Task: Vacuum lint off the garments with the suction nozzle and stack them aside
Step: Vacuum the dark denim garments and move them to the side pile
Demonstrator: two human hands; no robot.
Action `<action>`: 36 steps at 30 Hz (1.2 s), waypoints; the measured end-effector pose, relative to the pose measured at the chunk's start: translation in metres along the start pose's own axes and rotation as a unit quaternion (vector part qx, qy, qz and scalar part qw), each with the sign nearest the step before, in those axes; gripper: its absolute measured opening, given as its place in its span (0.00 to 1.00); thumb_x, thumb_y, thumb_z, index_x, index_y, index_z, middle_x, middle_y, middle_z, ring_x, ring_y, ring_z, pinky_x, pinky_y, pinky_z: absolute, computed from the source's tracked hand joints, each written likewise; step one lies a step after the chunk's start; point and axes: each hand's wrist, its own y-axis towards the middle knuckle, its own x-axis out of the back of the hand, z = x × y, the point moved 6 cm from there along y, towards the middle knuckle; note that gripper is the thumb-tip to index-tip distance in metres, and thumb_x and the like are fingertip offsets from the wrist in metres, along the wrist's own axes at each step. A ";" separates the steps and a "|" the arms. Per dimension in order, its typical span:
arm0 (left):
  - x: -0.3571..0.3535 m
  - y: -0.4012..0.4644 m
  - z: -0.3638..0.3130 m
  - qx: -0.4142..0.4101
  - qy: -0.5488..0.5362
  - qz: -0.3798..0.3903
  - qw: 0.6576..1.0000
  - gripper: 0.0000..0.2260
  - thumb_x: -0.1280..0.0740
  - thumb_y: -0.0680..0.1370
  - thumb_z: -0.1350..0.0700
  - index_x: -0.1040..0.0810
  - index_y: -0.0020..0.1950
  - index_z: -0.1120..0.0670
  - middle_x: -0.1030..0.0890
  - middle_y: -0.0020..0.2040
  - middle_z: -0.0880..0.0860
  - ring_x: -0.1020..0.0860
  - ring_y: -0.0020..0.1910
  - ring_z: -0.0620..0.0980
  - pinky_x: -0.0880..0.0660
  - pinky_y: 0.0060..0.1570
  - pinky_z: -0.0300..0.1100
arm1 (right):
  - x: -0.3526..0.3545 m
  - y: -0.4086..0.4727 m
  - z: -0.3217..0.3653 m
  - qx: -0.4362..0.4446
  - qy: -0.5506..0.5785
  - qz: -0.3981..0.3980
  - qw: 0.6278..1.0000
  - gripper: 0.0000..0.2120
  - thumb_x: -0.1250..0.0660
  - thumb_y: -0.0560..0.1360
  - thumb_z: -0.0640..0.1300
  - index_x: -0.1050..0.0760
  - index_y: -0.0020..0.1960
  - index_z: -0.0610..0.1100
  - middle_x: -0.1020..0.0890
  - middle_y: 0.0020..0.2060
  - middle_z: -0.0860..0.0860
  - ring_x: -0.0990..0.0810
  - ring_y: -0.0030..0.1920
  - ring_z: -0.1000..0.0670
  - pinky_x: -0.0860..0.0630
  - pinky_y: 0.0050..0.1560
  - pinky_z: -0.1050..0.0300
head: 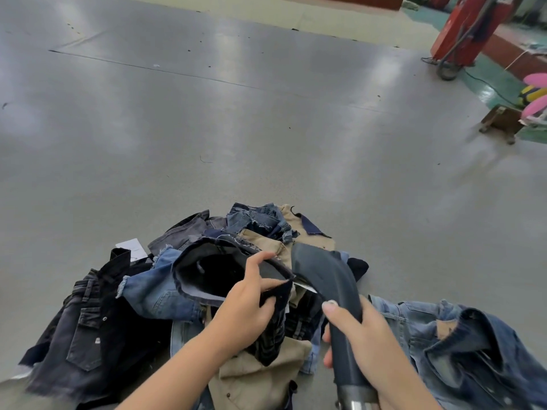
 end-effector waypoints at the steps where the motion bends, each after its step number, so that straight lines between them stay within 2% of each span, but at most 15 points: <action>1: 0.001 0.001 0.004 0.036 -0.032 -0.013 0.999 0.29 0.36 0.75 0.67 0.43 0.63 0.39 0.17 0.43 0.37 0.22 0.47 0.33 0.31 0.44 0.23 | 0.004 0.001 0.002 0.001 0.008 -0.006 1.000 0.08 0.33 0.76 0.45 0.28 0.52 0.42 0.21 0.28 0.45 0.22 0.24 0.44 0.26 0.26 0.58; 3: 0.003 0.002 0.014 0.130 -0.094 -0.036 0.986 0.25 0.38 0.75 0.69 0.38 0.62 0.44 0.18 0.42 0.45 0.23 0.39 0.39 0.30 0.34 0.28 | 0.007 0.000 0.001 0.000 0.007 -0.002 1.000 0.08 0.33 0.76 0.45 0.28 0.51 0.42 0.21 0.28 0.45 0.22 0.24 0.43 0.27 0.25 0.59; 4: 0.003 0.001 0.018 0.181 -0.121 -0.045 0.975 0.22 0.39 0.75 0.69 0.36 0.62 0.48 0.19 0.42 0.46 0.25 0.36 0.41 0.31 0.32 0.30 | 0.005 -0.002 -0.002 -0.004 -0.001 0.007 1.000 0.08 0.33 0.76 0.45 0.28 0.52 0.43 0.21 0.28 0.45 0.22 0.24 0.43 0.27 0.25 0.59; 8: -0.003 -0.002 0.031 0.316 -0.280 -0.037 0.906 0.18 0.44 0.72 0.71 0.22 0.55 0.59 0.20 0.40 0.60 0.24 0.41 0.55 0.29 0.42 0.43 | -0.013 -0.011 -0.014 -0.019 -0.028 0.050 0.998 0.07 0.33 0.76 0.45 0.28 0.52 0.46 0.21 0.27 0.47 0.23 0.24 0.44 0.27 0.26 0.59; 10: -0.005 -0.004 0.026 0.308 -0.310 -0.009 0.899 0.21 0.44 0.71 0.72 0.19 0.56 0.58 0.18 0.46 0.64 0.21 0.45 0.60 0.26 0.48 0.49 | -0.019 -0.012 -0.015 -0.015 -0.036 0.062 0.997 0.08 0.33 0.75 0.45 0.28 0.52 0.47 0.21 0.27 0.47 0.23 0.24 0.45 0.27 0.26 0.59; 12: -0.004 -0.004 0.021 0.277 -0.323 0.011 0.905 0.24 0.44 0.73 0.74 0.20 0.60 0.54 0.17 0.52 0.60 0.20 0.51 0.59 0.26 0.57 0.51 | -0.021 -0.012 -0.013 -0.013 -0.042 0.067 0.997 0.08 0.33 0.75 0.46 0.28 0.53 0.48 0.20 0.27 0.47 0.23 0.24 0.46 0.27 0.27 0.59; 14: -0.007 -0.006 0.016 0.247 -0.306 0.042 0.919 0.24 0.42 0.75 0.74 0.22 0.62 0.51 0.16 0.54 0.55 0.19 0.55 0.55 0.25 0.60 0.51 | -0.020 -0.012 -0.011 -0.014 -0.043 0.071 0.996 0.08 0.33 0.75 0.46 0.28 0.53 0.47 0.20 0.28 0.47 0.22 0.25 0.46 0.27 0.27 0.59; 18: -0.015 -0.008 0.014 0.210 -0.295 0.059 0.930 0.18 0.36 0.75 0.72 0.20 0.58 0.54 0.16 0.53 0.56 0.19 0.56 0.56 0.24 0.60 0.52 | -0.020 -0.011 -0.014 -0.021 -0.057 0.075 0.995 0.08 0.33 0.75 0.46 0.28 0.53 0.47 0.20 0.28 0.48 0.22 0.25 0.47 0.27 0.26 0.60; 20: -0.017 -0.007 0.016 0.207 -0.302 0.058 0.929 0.20 0.34 0.74 0.72 0.21 0.60 0.54 0.17 0.54 0.57 0.20 0.57 0.57 0.25 0.61 0.51 | -0.020 -0.009 -0.014 -0.019 -0.058 0.067 0.996 0.07 0.33 0.76 0.46 0.28 0.52 0.47 0.20 0.28 0.48 0.22 0.25 0.46 0.27 0.27 0.59; 22: -0.020 -0.006 0.021 0.218 -0.317 0.053 0.922 0.26 0.34 0.73 0.73 0.24 0.66 0.52 0.18 0.56 0.59 0.20 0.55 0.56 0.25 0.61 0.50 | -0.016 -0.005 -0.010 -0.014 -0.041 0.049 0.998 0.07 0.34 0.76 0.45 0.28 0.52 0.45 0.21 0.28 0.47 0.22 0.25 0.44 0.27 0.28 0.57; 23: -0.022 -0.005 0.025 0.227 -0.319 0.045 0.919 0.29 0.33 0.72 0.73 0.27 0.70 0.51 0.18 0.56 0.59 0.20 0.52 0.53 0.23 0.59 0.47 | -0.012 -0.002 -0.007 -0.011 -0.030 0.033 0.999 0.07 0.34 0.76 0.45 0.28 0.51 0.44 0.21 0.28 0.46 0.22 0.25 0.43 0.27 0.28 0.57; 26: -0.022 -0.003 0.031 0.232 -0.308 0.030 0.922 0.34 0.32 0.72 0.72 0.34 0.74 0.51 0.19 0.46 0.52 0.20 0.43 0.44 0.23 0.44 0.34 | 0.003 0.000 -0.001 -0.007 -0.014 -0.003 1.000 0.08 0.33 0.76 0.45 0.28 0.51 0.43 0.21 0.29 0.45 0.22 0.25 0.43 0.26 0.26 0.57; 28: -0.022 -0.001 0.032 0.233 -0.304 0.023 0.924 0.34 0.31 0.72 0.72 0.36 0.75 0.50 0.21 0.44 0.50 0.20 0.42 0.42 0.25 0.42 0.32 | 0.004 -0.004 -0.002 -0.008 -0.031 0.013 0.999 0.07 0.33 0.76 0.46 0.28 0.51 0.45 0.21 0.28 0.46 0.22 0.25 0.43 0.26 0.26 0.58; 33: -0.024 -0.002 0.031 0.215 -0.279 0.050 0.935 0.31 0.31 0.72 0.71 0.30 0.70 0.47 0.18 0.55 0.56 0.21 0.52 0.48 0.24 0.54 0.39 | -0.014 -0.011 -0.014 -0.041 -0.068 0.071 0.994 0.08 0.34 0.76 0.47 0.28 0.53 0.47 0.21 0.27 0.48 0.22 0.25 0.45 0.27 0.27 0.59; 36: -0.029 -0.005 0.032 0.222 -0.269 0.061 0.935 0.34 0.32 0.72 0.72 0.32 0.73 0.48 0.19 0.46 0.55 0.22 0.45 0.47 0.24 0.51 0.40 | -0.006 -0.001 -0.006 -0.026 -0.070 0.036 0.997 0.08 0.34 0.76 0.47 0.28 0.52 0.46 0.20 0.28 0.48 0.21 0.26 0.44 0.25 0.29 0.57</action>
